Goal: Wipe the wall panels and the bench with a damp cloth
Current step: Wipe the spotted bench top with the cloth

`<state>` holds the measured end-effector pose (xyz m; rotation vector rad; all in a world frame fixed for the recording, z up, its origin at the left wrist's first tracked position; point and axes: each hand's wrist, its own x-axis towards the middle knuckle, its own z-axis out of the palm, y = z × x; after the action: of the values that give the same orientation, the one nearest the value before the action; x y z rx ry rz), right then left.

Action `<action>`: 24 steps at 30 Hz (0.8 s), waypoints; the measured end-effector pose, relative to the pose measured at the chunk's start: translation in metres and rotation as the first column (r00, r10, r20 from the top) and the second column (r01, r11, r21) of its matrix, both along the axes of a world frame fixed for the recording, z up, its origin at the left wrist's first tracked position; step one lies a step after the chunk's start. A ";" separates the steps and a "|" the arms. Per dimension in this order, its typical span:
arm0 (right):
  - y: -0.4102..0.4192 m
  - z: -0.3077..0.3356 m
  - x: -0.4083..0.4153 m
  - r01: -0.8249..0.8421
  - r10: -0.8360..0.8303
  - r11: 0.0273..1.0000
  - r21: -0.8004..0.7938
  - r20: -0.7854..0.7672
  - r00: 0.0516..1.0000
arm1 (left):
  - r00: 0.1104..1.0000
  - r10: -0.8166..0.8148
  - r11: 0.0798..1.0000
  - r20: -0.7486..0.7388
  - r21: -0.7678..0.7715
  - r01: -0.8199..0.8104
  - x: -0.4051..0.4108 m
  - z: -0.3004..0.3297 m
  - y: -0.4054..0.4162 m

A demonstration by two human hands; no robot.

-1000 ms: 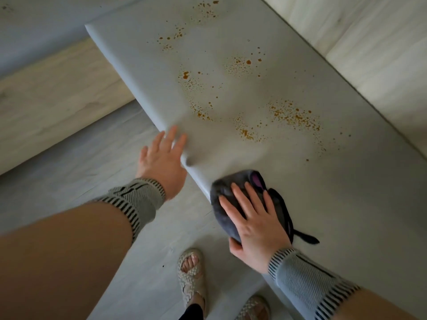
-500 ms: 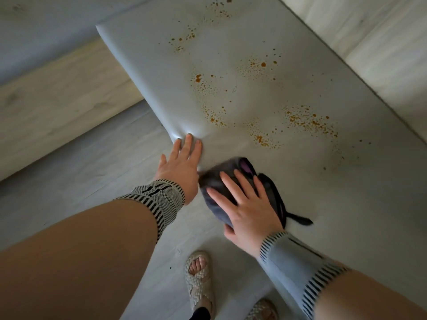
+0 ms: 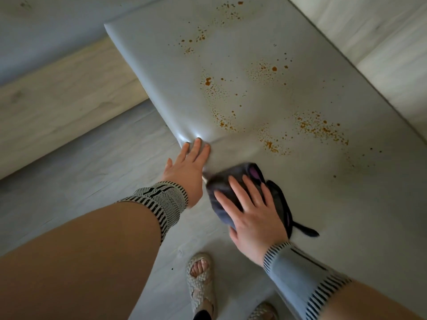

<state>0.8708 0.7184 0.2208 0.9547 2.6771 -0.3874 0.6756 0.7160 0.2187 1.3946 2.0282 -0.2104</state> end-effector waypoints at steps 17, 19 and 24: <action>-0.011 0.004 0.047 0.068 -0.068 0.998 0.003 -0.018 0.998 | 0.997 0.023 0.999 0.072 -0.029 -0.021 0.002 0.005 0.000; -0.013 0.005 0.064 0.084 -0.083 0.996 0.028 -0.021 0.996 | 0.997 0.028 0.999 0.076 -0.033 -0.026 0.004 0.005 0.000; 0.021 -0.007 -0.008 0.282 -0.277 0.953 0.111 -0.061 0.959 | 0.998 0.021 1.000 0.054 -0.019 -0.020 0.007 0.004 -0.001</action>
<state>0.8631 0.7391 0.2141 1.3842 2.6331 -0.3118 0.6829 0.7153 0.2228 1.3533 1.9907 -0.1806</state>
